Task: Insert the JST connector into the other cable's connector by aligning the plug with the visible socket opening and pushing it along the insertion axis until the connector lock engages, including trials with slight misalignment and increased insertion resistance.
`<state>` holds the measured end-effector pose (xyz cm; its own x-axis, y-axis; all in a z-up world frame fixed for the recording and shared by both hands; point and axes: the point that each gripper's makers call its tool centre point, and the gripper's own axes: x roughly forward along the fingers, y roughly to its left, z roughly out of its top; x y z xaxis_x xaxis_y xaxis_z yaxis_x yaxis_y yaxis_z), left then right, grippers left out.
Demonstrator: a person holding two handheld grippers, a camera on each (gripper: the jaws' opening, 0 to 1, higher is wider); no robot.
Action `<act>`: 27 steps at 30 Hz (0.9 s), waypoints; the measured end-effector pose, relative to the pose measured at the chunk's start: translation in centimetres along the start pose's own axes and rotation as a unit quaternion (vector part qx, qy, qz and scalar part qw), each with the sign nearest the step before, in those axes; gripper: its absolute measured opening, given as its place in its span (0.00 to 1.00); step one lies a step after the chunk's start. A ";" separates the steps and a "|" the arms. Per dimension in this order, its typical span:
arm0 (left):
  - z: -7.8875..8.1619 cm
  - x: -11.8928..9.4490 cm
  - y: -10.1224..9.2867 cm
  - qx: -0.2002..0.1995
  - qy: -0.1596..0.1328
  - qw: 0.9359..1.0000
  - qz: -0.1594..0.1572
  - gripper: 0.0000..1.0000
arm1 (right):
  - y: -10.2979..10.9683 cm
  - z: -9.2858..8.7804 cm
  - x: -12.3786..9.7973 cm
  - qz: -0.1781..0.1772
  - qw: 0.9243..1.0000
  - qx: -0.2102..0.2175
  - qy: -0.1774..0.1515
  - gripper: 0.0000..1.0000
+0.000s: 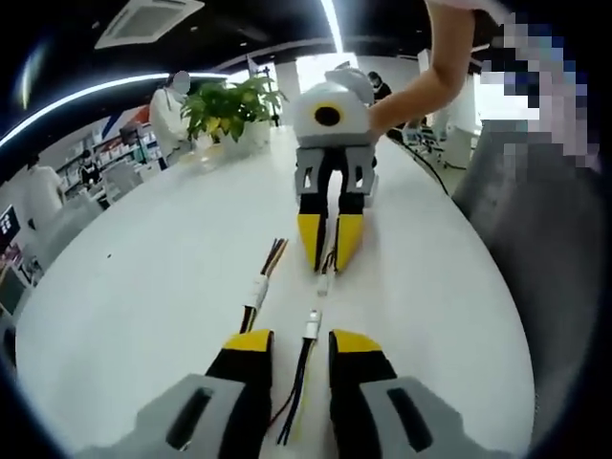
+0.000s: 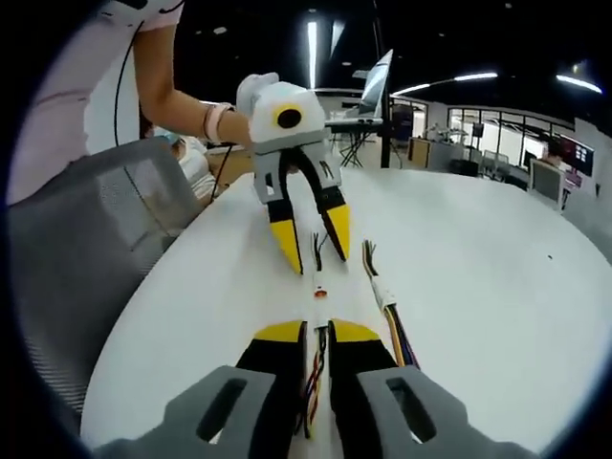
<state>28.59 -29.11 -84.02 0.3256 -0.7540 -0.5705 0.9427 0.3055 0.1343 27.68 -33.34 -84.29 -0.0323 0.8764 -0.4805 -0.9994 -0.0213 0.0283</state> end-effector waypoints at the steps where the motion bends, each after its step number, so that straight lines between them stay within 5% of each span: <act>1: 0.0 0.1 0.0 0.000 0.000 1.000 0.000 0.17 | -0.1 -0.1 0.0 -0.003 1.000 -0.001 0.001 0.07; 27: -0.2 0.5 -0.3 -0.071 -0.020 0.997 0.001 0.14 | -0.2 -0.4 0.3 -0.015 1.000 0.004 0.001 0.09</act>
<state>28.45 -29.45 -84.53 0.3325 -0.7757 -0.5364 0.9231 0.3841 0.0168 27.88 -33.26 -84.78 -0.0024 0.8752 -0.4837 -0.9997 0.0089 0.0210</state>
